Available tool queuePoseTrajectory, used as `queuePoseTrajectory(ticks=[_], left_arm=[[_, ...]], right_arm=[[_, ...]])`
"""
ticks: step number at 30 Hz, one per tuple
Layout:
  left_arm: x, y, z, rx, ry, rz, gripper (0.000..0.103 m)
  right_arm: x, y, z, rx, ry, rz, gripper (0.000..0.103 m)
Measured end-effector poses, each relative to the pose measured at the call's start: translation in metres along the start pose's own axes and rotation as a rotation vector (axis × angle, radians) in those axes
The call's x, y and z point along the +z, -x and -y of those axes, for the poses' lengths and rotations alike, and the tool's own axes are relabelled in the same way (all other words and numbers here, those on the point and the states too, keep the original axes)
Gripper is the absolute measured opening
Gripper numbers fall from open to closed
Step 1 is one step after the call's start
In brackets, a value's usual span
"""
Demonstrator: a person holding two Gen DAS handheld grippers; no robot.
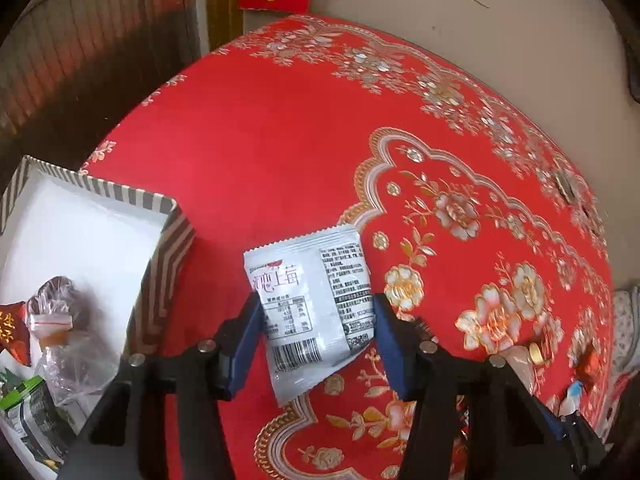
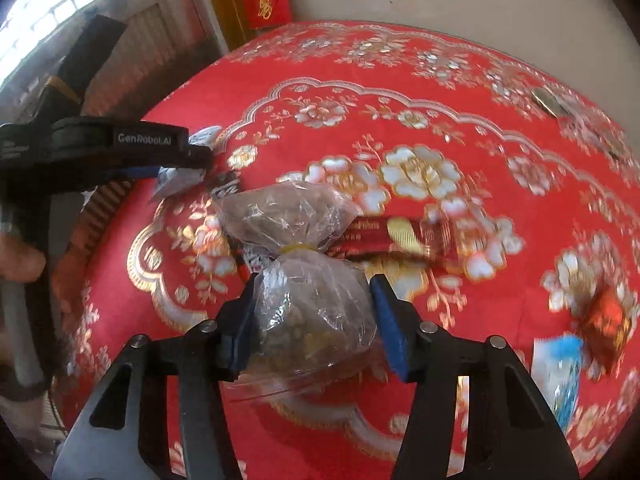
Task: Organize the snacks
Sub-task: 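Grasp the white printed packet with the left gripper while the right grasps the clear nut bag, then carry the white packet and nut bag over the white tray with both grippers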
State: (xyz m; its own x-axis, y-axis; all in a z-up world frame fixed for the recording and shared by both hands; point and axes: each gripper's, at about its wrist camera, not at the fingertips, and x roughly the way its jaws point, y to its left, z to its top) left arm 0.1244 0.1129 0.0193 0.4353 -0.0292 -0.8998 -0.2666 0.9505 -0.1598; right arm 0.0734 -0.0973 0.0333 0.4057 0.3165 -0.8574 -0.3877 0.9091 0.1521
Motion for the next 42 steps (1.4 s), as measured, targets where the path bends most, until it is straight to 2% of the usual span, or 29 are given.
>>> queuePoseTrajectory(ticks=[5,7,11,14,17,21,25,31,42], left_arm=[[-0.017,0.011,-0.002,-0.036,-0.014,-0.001,0.056],[-0.028,0.017,0.0,-0.045,-0.03,0.004,0.056],[-0.05,0.031,0.006,-0.055,-0.085,0.023,0.056],[-0.065,0.041,0.01,-0.075,-0.128,0.026,0.056],[-0.077,0.053,0.013,-0.068,-0.164,0.06,0.056],[-0.091,0.064,0.014,-0.08,-0.199,0.073,0.056],[-0.102,0.079,0.015,-0.035,-0.236,0.142,0.056],[-0.111,0.098,0.006,-0.008,-0.254,0.205,0.056],[-0.114,0.118,-0.022,0.029,-0.24,0.279,0.056]], right_arm=[[-0.025,0.018,0.003,0.016,-0.035,0.022,0.05],[-0.035,0.031,0.006,0.035,-0.07,0.056,0.05],[-0.051,0.048,0.009,0.06,-0.113,0.09,0.05],[-0.062,0.052,0.011,0.078,-0.144,0.082,0.05],[-0.074,0.059,0.013,0.118,-0.178,0.097,0.05],[-0.082,0.068,0.009,0.117,-0.192,0.117,0.05],[-0.084,0.078,0.001,0.124,-0.188,0.143,0.05],[-0.077,0.087,-0.022,0.136,-0.154,0.175,0.05],[-0.06,0.084,-0.057,0.166,-0.126,0.189,0.05]])
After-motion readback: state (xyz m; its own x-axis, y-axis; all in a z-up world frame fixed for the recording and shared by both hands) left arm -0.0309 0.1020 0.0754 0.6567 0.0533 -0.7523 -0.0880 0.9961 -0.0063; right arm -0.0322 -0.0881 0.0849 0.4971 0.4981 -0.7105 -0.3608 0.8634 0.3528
